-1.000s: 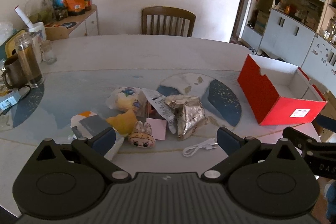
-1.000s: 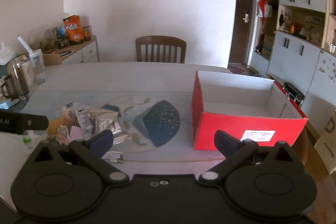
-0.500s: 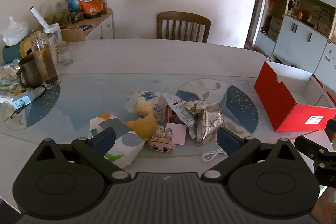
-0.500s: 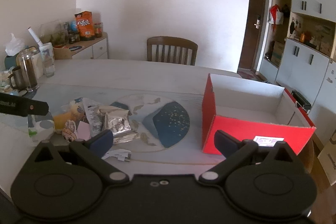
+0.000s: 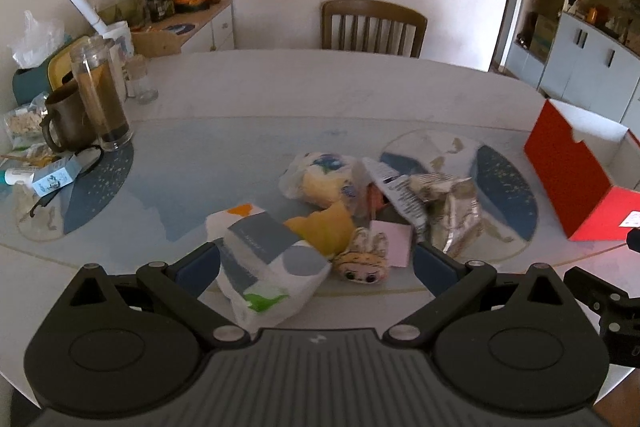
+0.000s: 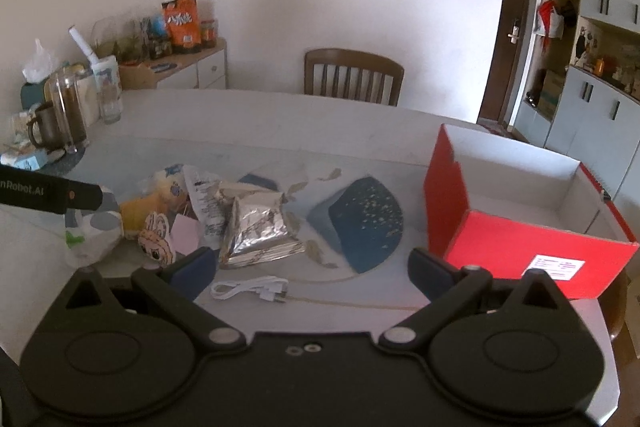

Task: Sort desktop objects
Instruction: 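Move the left tool toward the white-and-grey plastic bag on the table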

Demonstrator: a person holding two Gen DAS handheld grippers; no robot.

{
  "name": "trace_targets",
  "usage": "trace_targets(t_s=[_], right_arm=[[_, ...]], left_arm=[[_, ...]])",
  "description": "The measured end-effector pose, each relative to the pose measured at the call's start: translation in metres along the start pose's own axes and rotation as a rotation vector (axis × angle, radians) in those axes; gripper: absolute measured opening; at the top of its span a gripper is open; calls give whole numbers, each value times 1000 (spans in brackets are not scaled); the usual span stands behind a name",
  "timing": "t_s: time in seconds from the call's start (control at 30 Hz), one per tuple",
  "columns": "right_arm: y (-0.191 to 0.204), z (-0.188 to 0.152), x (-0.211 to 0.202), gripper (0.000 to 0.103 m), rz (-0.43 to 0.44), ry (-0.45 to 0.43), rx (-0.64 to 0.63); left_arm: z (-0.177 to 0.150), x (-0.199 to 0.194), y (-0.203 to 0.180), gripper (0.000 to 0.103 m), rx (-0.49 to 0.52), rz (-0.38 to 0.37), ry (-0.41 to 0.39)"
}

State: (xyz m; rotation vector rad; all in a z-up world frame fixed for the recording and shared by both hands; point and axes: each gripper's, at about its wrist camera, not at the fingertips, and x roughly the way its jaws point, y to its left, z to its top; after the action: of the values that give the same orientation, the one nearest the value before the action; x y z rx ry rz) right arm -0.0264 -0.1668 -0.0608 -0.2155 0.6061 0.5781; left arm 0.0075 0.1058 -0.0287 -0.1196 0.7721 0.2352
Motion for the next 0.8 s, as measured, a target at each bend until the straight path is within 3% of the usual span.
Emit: trace_targets(t_s=[0.27,0.47,0.8], right_arm=[[26,1,28,102,-3,49,-28],[39,2,46,102,-12,80,-21],[56,6,68,101,-29,103,-12]], left_arm=[[3,30,21,103,25,-5,54],[2,43,28,103,149,-29,88],[24,51,64,103,44,-66,173]])
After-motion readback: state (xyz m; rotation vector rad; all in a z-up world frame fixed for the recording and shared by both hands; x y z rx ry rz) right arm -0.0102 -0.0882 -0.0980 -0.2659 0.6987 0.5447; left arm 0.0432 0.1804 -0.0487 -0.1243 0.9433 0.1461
